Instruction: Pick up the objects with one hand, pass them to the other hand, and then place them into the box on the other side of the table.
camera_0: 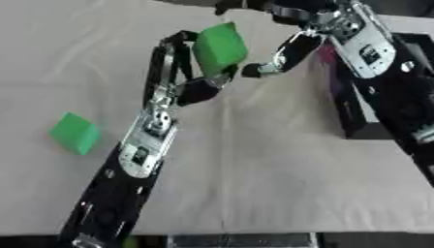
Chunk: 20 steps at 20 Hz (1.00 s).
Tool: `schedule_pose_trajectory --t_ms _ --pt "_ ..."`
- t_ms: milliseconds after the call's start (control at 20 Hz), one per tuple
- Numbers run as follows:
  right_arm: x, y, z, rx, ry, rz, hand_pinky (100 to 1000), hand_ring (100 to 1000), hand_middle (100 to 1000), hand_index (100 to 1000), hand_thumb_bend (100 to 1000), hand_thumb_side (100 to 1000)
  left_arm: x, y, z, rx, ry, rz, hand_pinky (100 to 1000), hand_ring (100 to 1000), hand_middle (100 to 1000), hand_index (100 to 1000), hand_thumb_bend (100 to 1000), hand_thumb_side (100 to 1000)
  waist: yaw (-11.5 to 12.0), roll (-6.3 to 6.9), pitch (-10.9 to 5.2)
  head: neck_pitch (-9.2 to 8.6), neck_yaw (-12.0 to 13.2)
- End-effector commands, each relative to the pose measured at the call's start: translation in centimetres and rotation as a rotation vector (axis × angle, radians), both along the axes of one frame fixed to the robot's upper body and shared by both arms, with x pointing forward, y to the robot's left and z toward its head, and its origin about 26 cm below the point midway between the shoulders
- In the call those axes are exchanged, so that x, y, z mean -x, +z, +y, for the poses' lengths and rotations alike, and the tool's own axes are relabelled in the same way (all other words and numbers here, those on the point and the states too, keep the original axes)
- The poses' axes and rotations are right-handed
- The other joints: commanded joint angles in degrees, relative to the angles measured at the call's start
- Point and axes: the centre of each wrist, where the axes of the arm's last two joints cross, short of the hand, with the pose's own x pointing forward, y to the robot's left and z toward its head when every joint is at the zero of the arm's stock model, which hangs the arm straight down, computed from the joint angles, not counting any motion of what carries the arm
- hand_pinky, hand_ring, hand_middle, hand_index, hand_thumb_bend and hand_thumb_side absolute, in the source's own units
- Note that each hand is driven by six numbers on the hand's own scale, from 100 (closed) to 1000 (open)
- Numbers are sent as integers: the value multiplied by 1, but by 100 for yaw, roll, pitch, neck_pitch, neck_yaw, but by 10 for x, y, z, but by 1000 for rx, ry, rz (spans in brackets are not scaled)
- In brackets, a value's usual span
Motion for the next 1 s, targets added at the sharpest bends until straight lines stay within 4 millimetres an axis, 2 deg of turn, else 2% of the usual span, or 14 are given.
schedule_pose_trajectory --t_ms 50,1000 --pt "1 11 -4 237 134 -100 1000 947 869 982 434 500 4 13 -8 19 -33 -39 310 191 122 336 100 100 1 16 -108 -18 -15" --pt "-2 7 -7 236 126 -82 1000 939 837 948 335 462 6 13 -11 17 -50 -42 309 190 121 337 100 100 15 21 -95 13 -25"
